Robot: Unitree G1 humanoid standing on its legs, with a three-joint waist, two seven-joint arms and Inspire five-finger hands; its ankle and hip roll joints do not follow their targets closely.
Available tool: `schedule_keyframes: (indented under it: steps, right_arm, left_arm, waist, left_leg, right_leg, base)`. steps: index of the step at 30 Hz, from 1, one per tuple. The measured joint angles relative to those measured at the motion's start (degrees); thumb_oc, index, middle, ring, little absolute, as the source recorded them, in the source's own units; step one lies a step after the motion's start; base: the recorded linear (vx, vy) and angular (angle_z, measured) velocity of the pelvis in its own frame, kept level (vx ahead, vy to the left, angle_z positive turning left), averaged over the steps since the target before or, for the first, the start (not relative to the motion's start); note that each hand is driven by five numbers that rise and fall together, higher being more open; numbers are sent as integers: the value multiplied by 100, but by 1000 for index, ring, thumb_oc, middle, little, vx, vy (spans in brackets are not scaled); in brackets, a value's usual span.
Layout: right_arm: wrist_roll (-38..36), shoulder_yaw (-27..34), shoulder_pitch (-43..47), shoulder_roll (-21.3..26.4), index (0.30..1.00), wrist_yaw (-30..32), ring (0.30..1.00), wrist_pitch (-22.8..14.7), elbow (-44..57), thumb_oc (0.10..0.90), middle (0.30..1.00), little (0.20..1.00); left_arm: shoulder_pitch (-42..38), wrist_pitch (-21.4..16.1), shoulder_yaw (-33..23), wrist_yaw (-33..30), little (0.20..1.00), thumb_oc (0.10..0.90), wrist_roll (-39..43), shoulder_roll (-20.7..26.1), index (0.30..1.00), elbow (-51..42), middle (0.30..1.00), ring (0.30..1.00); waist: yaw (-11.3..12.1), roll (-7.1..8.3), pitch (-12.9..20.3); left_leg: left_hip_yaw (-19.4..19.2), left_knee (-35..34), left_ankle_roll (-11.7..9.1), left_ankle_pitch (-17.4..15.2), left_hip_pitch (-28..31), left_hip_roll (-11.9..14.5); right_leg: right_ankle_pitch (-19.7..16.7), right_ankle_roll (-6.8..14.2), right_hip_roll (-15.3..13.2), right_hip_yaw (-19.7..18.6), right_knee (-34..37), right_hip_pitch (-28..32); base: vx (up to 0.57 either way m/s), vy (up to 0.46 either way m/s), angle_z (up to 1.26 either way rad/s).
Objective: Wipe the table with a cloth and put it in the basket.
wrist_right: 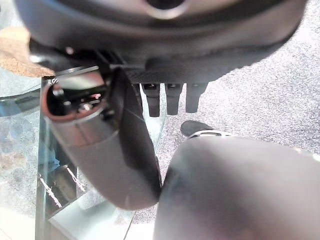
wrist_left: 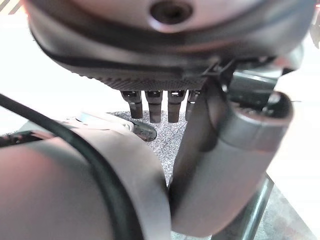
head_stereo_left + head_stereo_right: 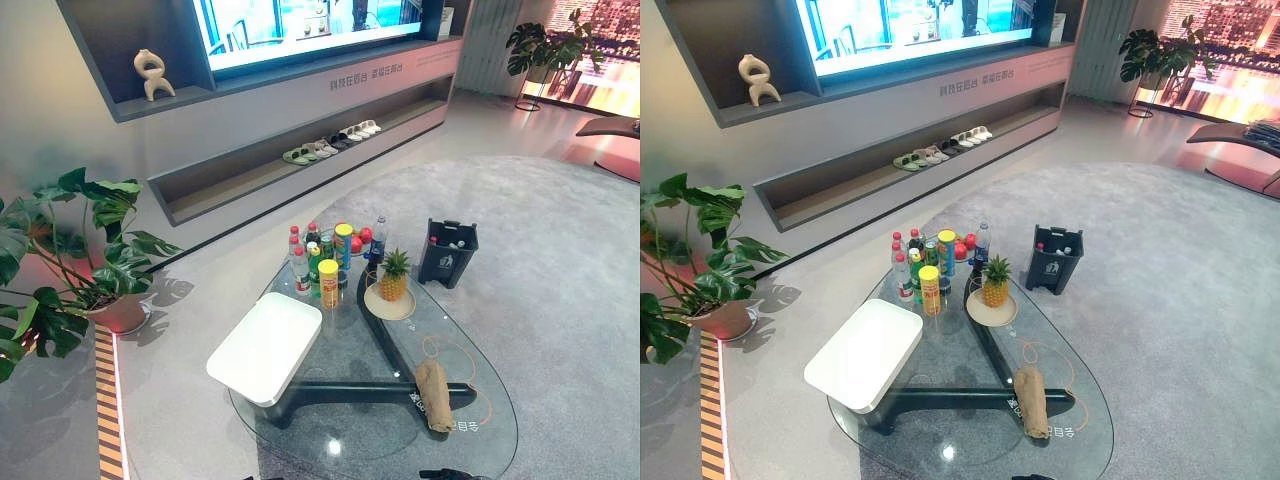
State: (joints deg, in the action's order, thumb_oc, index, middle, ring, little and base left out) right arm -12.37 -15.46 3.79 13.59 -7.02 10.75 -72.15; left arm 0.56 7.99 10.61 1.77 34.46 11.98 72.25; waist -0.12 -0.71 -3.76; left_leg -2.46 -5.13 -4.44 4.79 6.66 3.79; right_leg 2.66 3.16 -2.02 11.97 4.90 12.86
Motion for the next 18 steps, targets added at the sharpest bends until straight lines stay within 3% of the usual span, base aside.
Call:
schedule_keyframes:
  steps: [18]
  right_arm:
    - [2,-1,0,-4,900,0,900,0,-13,800,900,900]
  left_arm:
    - [3,-92,-1,162,900,800,9,-10,900,88,900,900]
  waist:
    - [2,15,15]
  left_leg:
    - [0,0,0,0,6,0]
  right_leg:
    - [-1,-1,1,0,0,6]
  base:
    - [0,0,0]
